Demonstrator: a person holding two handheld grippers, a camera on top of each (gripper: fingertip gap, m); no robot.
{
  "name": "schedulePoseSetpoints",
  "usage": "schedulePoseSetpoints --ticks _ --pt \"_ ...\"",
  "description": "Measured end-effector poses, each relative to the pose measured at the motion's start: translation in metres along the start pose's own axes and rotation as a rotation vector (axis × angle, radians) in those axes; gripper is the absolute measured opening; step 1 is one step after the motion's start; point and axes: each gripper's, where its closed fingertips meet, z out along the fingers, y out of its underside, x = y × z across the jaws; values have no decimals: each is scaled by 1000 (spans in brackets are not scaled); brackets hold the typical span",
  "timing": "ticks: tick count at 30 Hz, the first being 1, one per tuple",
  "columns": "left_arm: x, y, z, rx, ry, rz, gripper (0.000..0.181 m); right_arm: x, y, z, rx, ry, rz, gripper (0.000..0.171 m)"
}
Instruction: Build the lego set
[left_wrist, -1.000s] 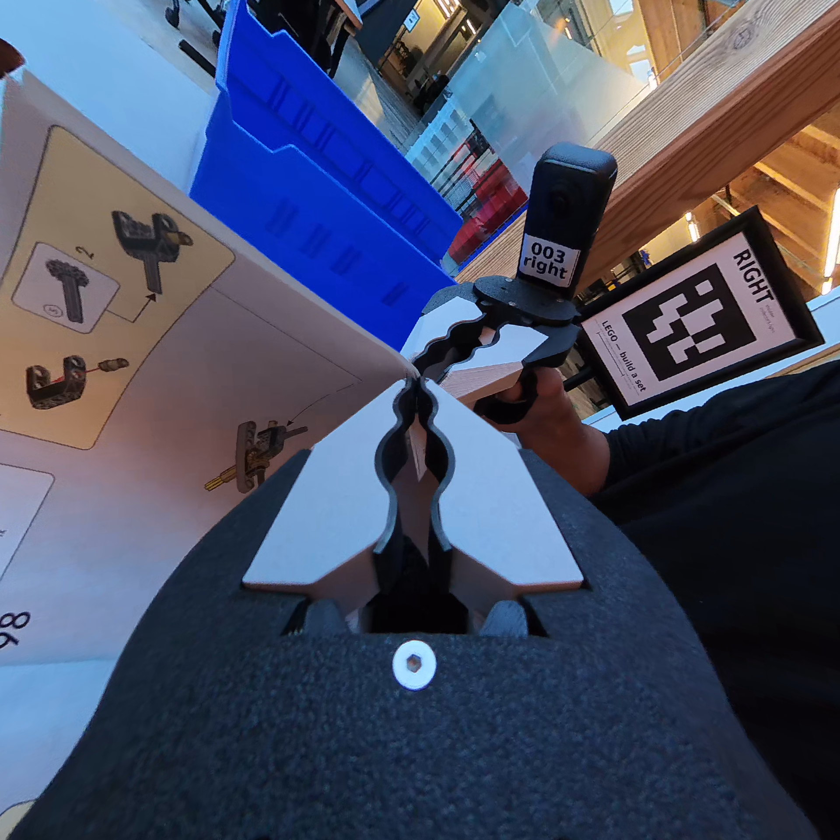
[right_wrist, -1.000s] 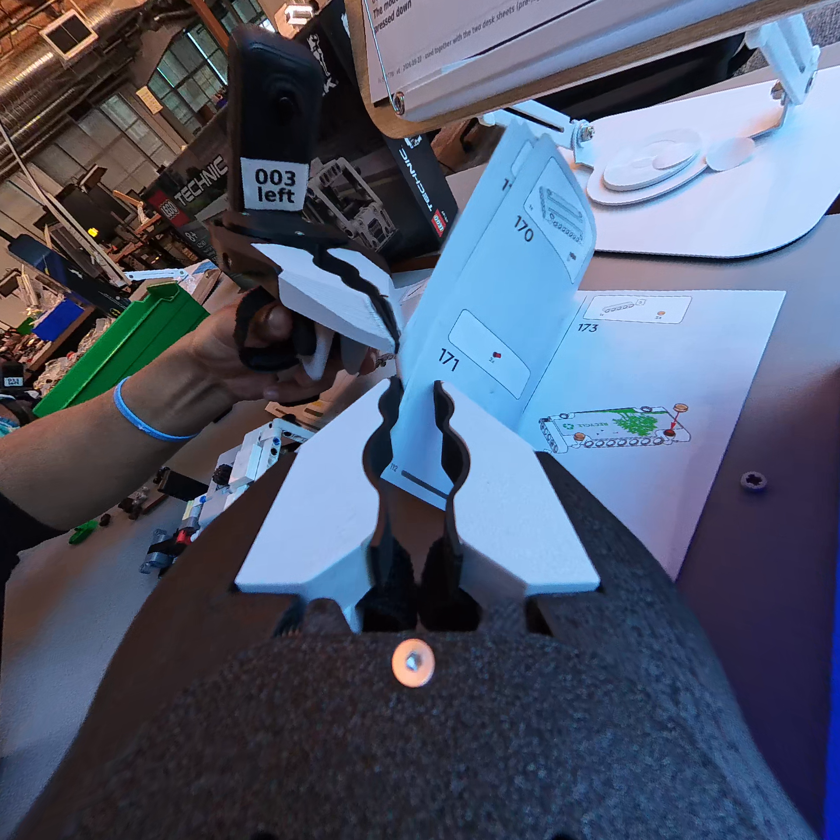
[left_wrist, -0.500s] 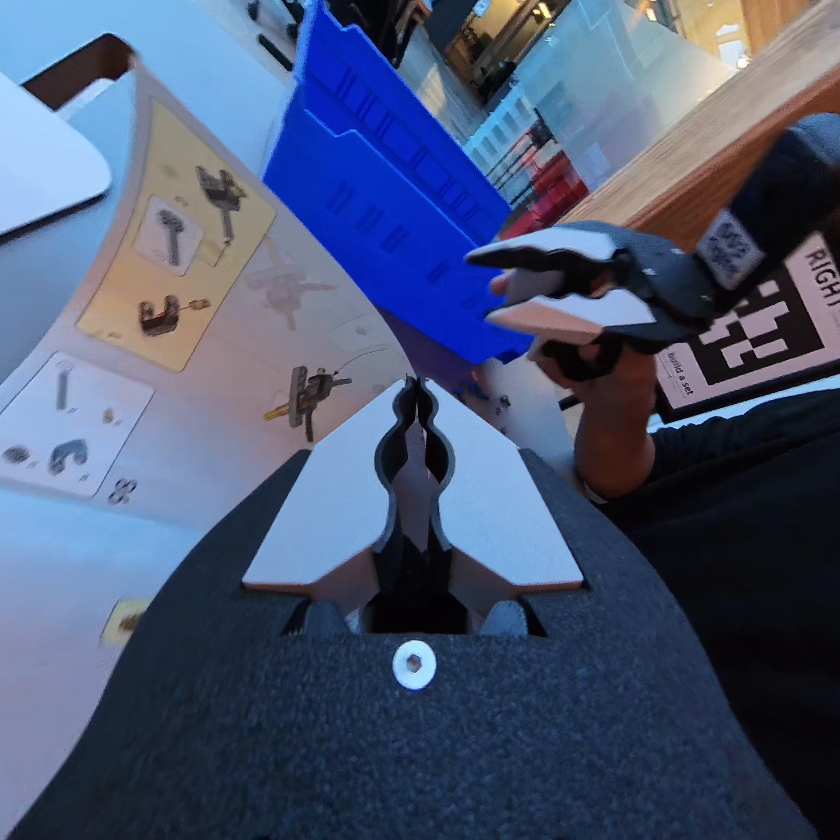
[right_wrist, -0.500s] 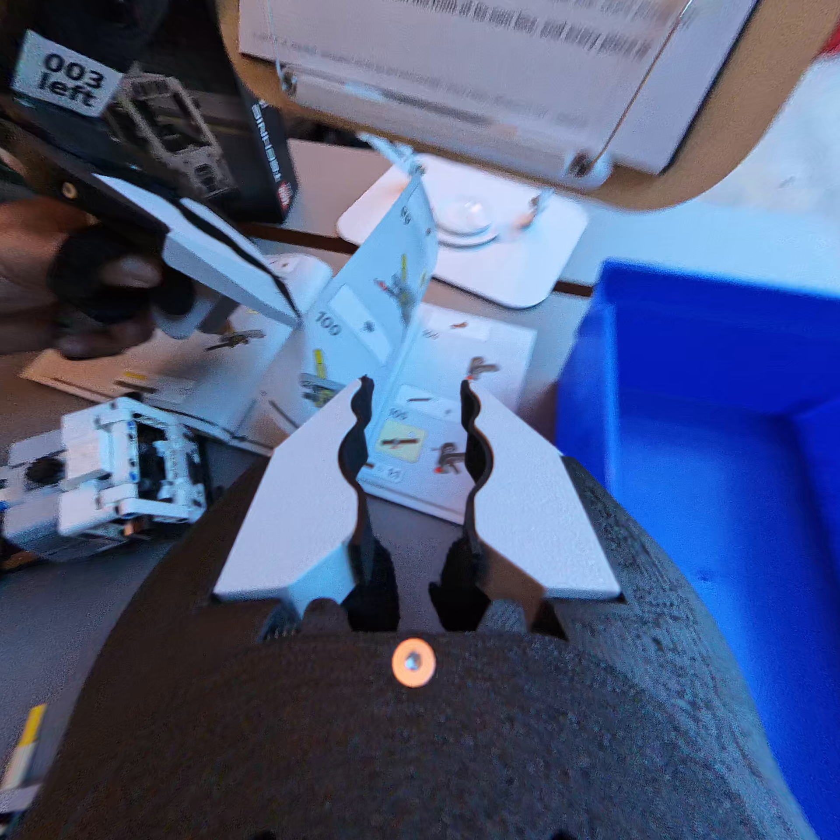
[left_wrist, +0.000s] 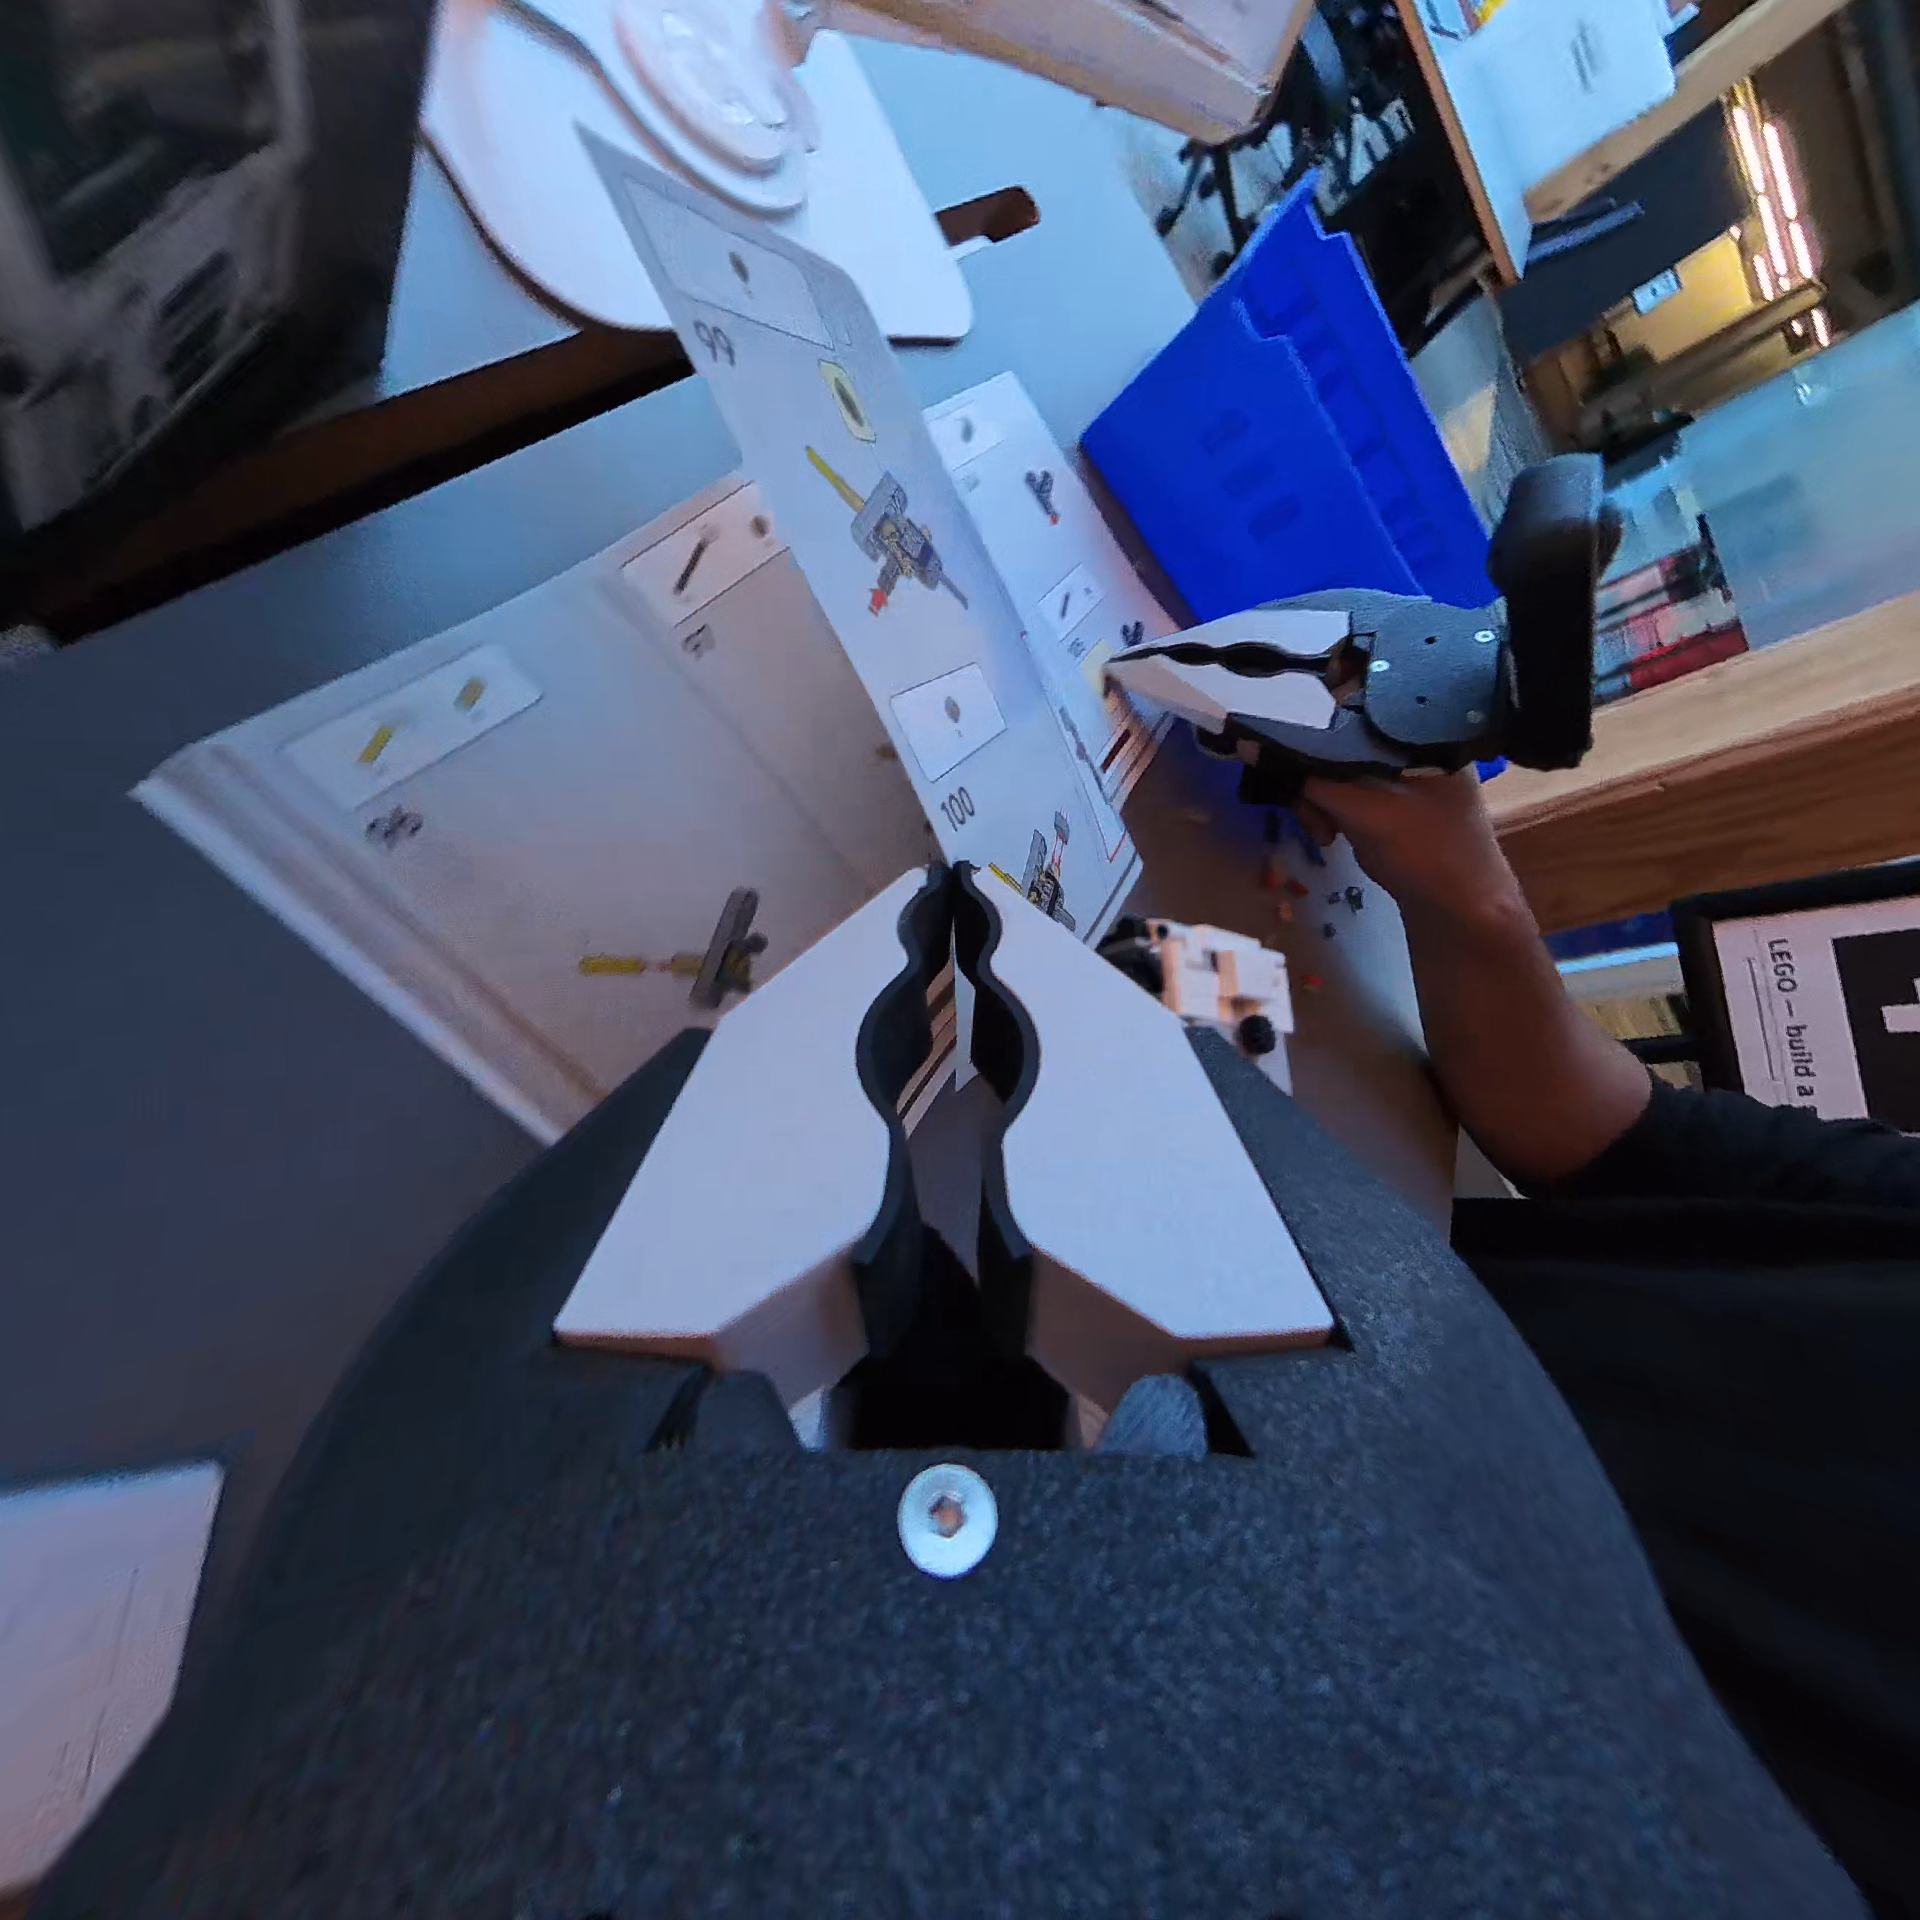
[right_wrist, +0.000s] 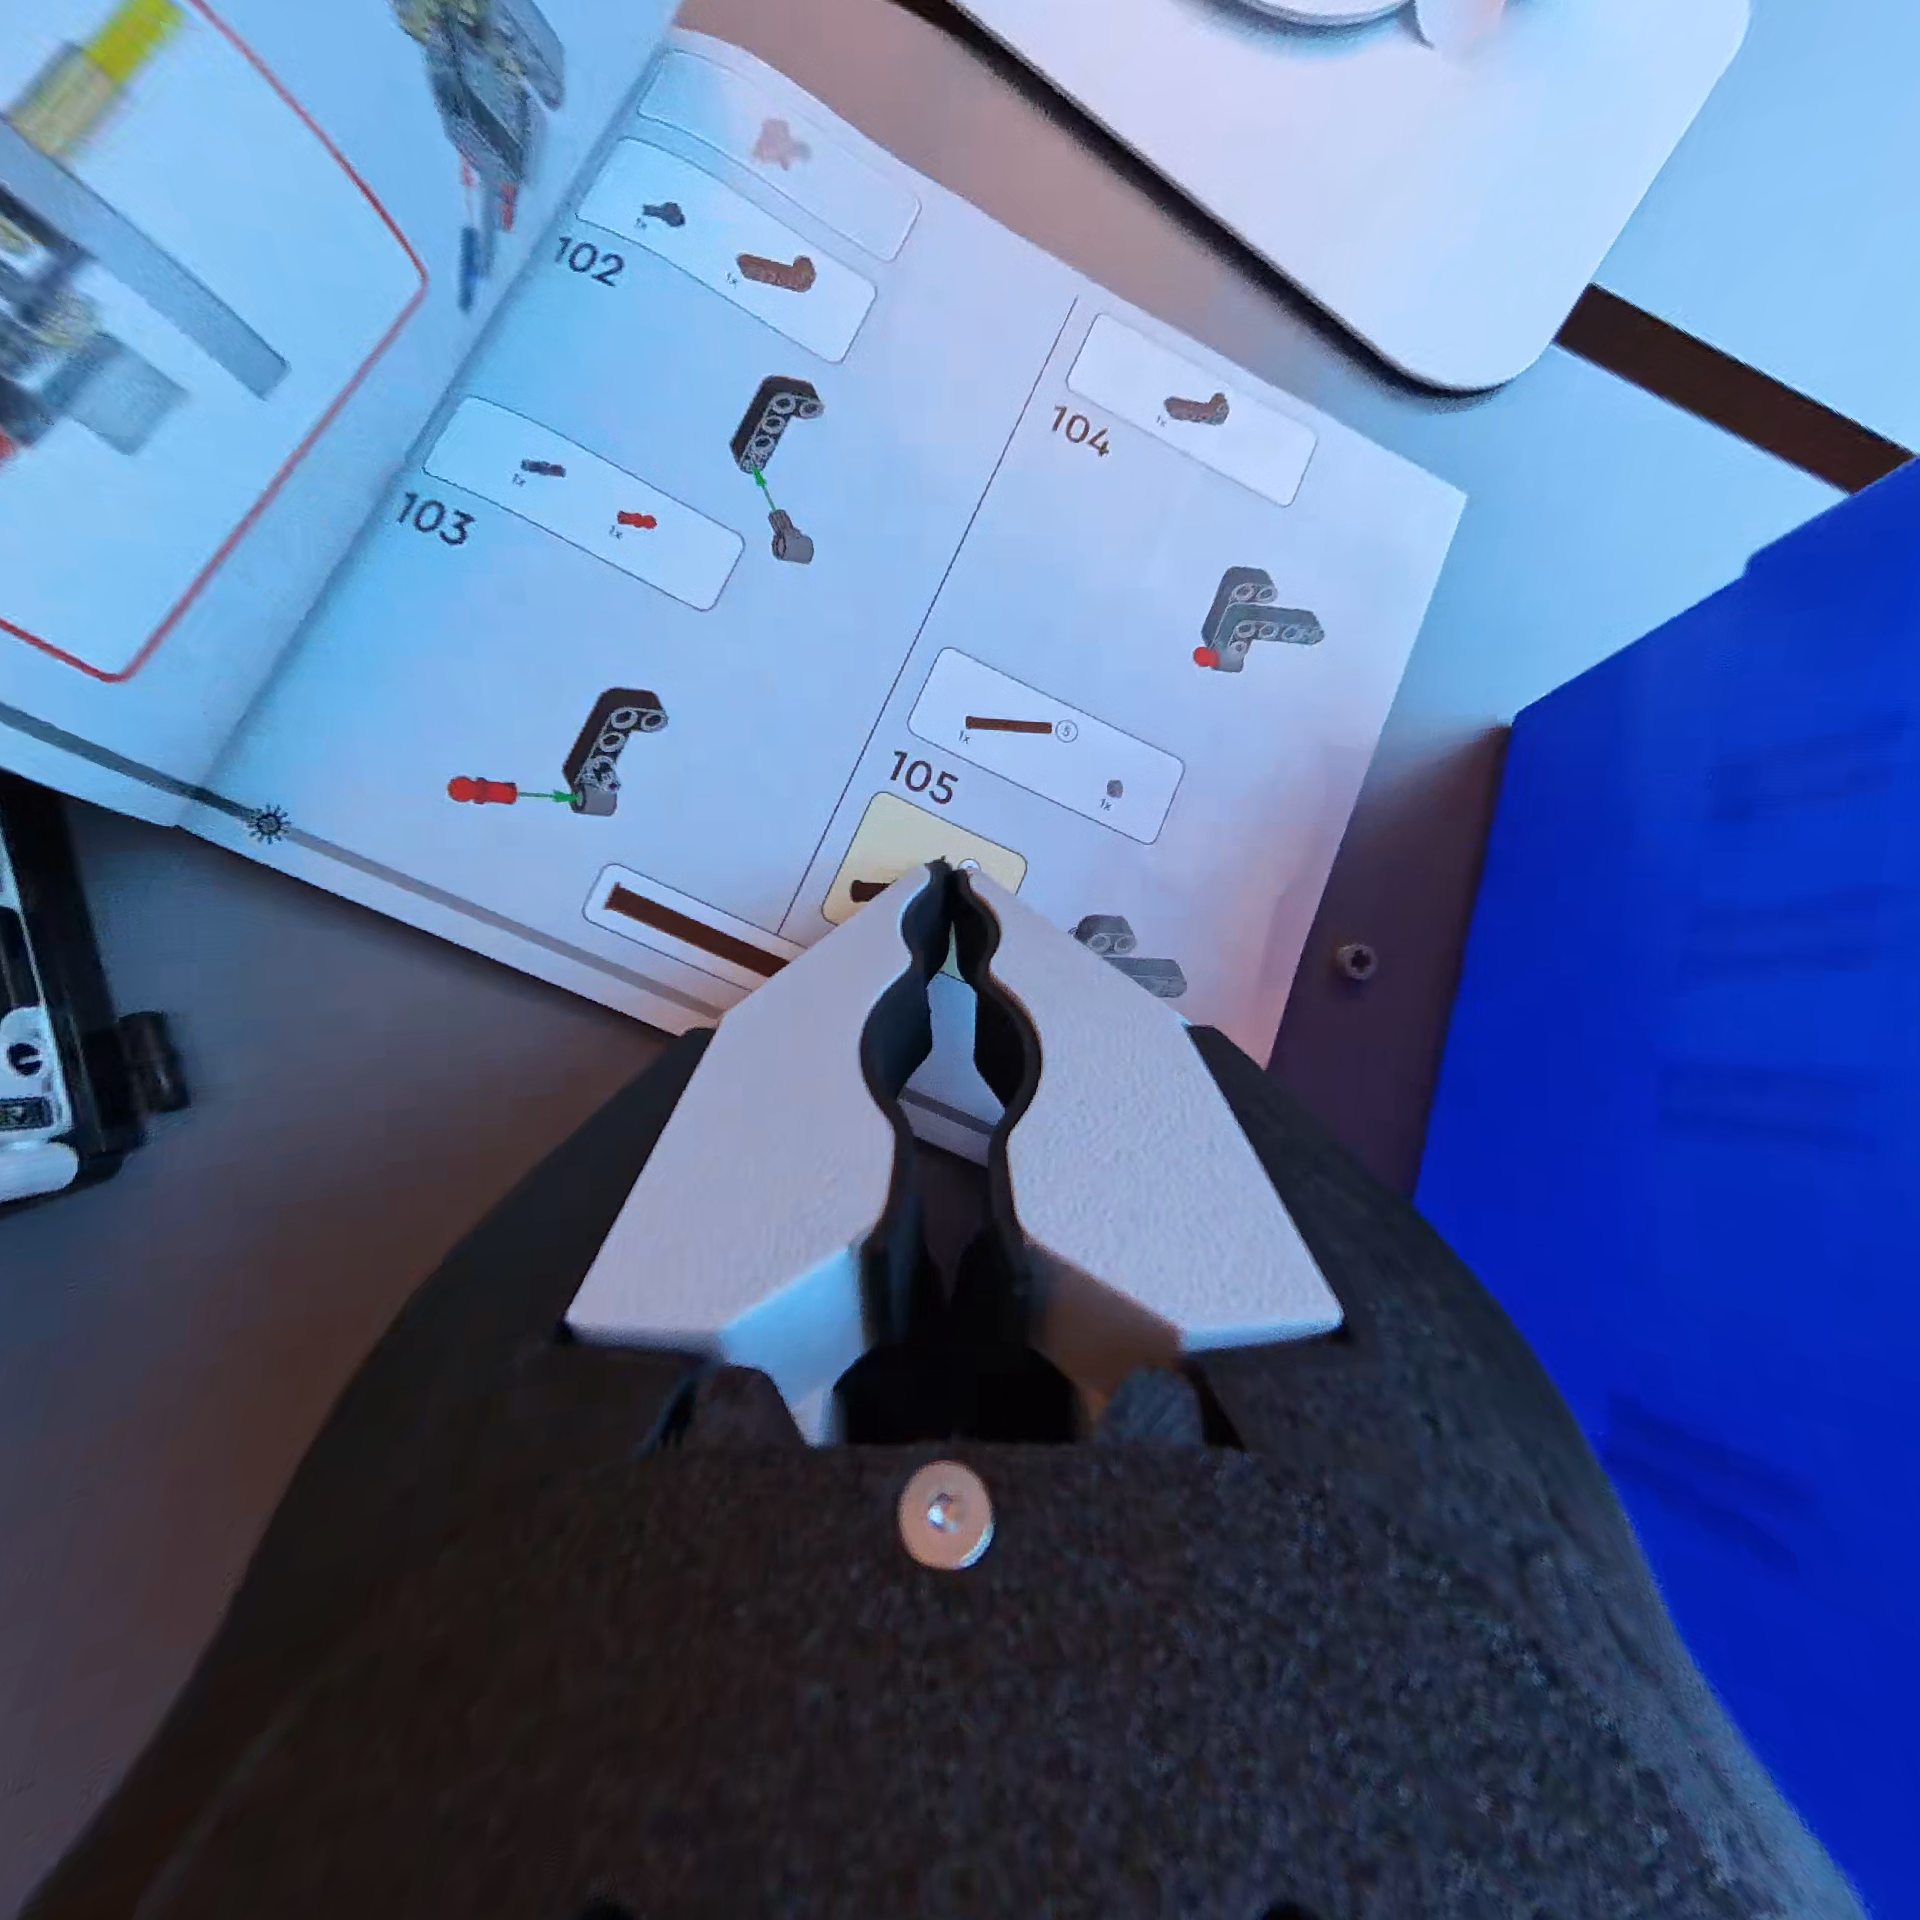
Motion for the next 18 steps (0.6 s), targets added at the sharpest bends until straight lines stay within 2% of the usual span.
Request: schedulePoseSetpoints --ticks 6,12,14,16,18 --pt "-27 35 -20 -10 -104 -34 0 10 -7 8 24 80 -72 0" --pt "-34 69 -17 -58 -173 -47 0 7 -15 5 -22 63 -120 0" --pt "-35 75 -13 -63 -186 -52 0 -19 -41 -9 105 10 -185 0" --pt "-38 79 -10 -71 -198 -55 0 -63 -59 -20 183 -141 -240 0" --pt "-40 83 -7 -85 -211 -58 0 -101 -64 -20 189 -310 -244 0"
